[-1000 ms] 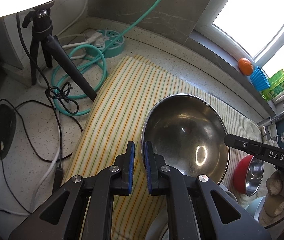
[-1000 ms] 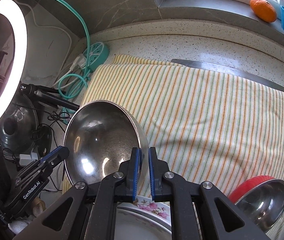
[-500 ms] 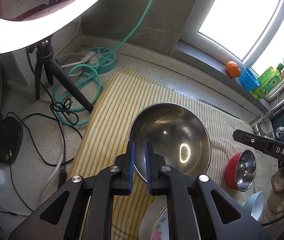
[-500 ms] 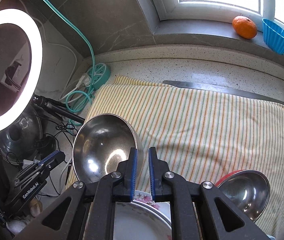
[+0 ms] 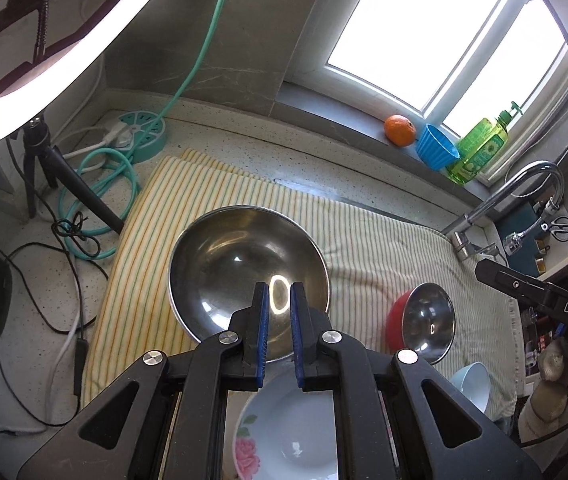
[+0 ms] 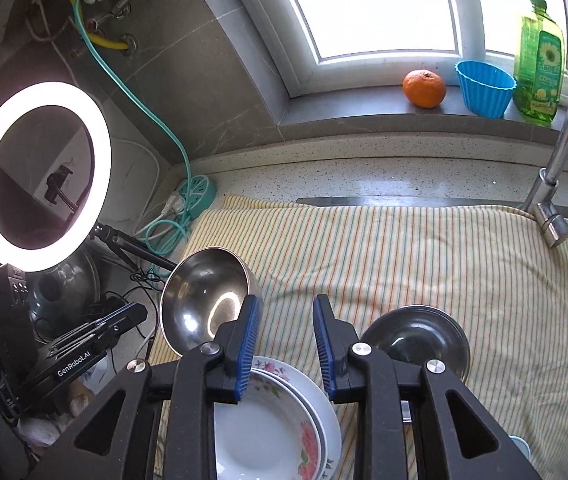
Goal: Organize plates and bowls
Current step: 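Open both grippers to release the large steel bowl, then move both grippers to the red-sided steel bowl and close on its rim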
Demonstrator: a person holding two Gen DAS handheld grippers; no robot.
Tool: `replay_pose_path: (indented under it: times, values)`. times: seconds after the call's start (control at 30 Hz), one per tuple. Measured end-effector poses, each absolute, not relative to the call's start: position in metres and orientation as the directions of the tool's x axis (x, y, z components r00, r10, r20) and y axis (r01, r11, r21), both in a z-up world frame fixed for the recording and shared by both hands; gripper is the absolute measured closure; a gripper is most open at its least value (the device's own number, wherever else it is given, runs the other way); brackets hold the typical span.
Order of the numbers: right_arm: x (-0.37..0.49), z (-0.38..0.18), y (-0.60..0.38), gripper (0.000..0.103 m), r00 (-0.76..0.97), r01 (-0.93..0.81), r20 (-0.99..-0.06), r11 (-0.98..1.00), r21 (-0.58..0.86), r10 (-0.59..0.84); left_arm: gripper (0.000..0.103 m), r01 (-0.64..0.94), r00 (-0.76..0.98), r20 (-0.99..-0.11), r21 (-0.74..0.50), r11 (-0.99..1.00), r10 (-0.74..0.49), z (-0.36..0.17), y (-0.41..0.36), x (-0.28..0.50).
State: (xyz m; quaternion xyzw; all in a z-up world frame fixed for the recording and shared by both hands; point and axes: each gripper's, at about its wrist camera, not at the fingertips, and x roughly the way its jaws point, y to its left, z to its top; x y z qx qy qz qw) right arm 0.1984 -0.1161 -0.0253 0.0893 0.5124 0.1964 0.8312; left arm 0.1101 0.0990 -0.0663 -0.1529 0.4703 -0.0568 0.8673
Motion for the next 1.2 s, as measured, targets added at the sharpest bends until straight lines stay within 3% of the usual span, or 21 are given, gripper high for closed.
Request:
replay_pose_path:
  times: [0.67,1.2]
  values:
    - [0.184,-0.079,-0.221,0.078,0.391,0.023,-0.871,0.943,0.331,0.296,0.094,0.167,0.394,-0.829,-0.360,0.918,-0.397,-0.100,-0.014,0.127]
    - [0.194,-0.118,-0.235,0.079,0.310,0.028,-0.911,0.955,0.294,0.272,0.094,0.208,0.305,-0.865,-0.347,0.915,-0.398,-0.128,-0.053,0.145]
